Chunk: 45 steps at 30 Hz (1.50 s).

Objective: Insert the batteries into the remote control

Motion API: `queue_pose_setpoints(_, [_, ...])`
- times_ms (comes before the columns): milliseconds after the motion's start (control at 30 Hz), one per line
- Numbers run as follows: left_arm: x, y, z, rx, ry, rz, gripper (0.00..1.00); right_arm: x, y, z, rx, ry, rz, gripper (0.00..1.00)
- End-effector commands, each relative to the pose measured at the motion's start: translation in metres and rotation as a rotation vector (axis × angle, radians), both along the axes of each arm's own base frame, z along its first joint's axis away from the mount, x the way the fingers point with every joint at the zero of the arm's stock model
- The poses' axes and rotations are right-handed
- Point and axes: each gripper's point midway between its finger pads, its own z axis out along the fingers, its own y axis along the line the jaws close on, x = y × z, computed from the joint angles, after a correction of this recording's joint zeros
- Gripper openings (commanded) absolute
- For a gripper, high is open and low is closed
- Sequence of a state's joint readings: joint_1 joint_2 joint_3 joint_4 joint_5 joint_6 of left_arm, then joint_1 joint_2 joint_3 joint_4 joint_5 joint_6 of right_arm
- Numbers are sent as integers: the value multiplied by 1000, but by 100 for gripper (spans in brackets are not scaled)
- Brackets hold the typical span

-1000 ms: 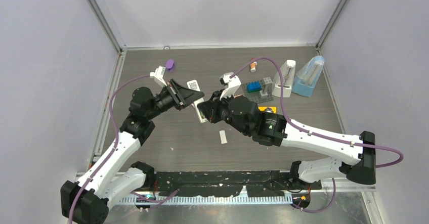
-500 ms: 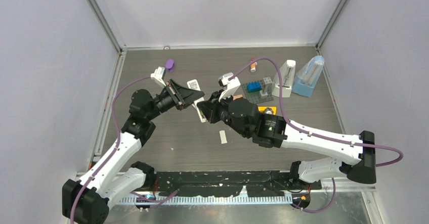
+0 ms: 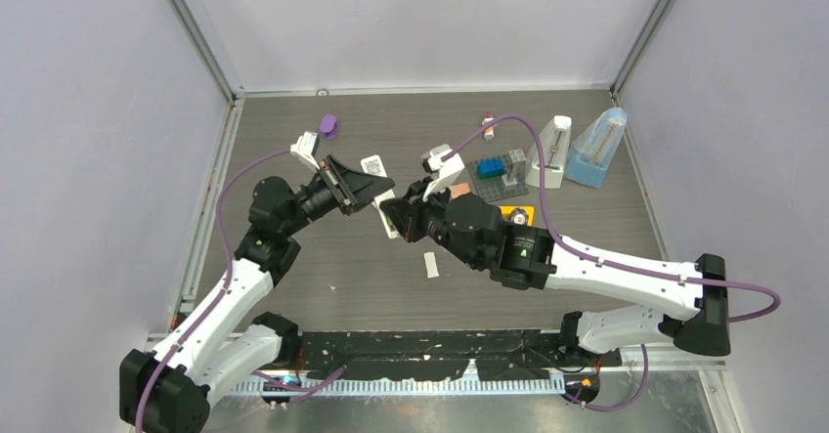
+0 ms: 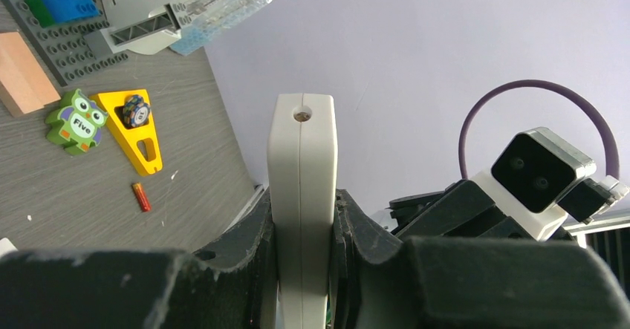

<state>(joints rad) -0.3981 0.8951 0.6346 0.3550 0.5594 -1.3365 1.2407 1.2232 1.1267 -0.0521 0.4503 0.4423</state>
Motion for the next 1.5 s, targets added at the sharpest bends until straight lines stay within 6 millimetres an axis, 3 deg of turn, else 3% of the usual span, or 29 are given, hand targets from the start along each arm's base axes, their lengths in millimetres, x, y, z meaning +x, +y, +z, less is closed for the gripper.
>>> queue_pose_setpoints(0, [-10,7,45,-111,-132,13,0,-10,2,-3,1,-15,39,8])
queue_pose_setpoints(367, [-12,8,54,-120,-164,13,0,-20,6,-7,-30,-50,97,11])
queue_pose_setpoints(700, [-15,11,59,-97,-228,37,0,-14,9,-5,-87,108,10,9])
queue_pose_setpoints(867, [-15,13,61,-110,-222,45,0,-12,8,-17,-116,141,-14,9])
queue_pose_setpoints(1267, [-19,10,67,-193,-167,-2,0,-12,14,-27,-74,44,37,11])
queue_pose_setpoints(1467, [-19,9,66,-186,-165,-7,0,-10,16,-29,-75,47,26,23])
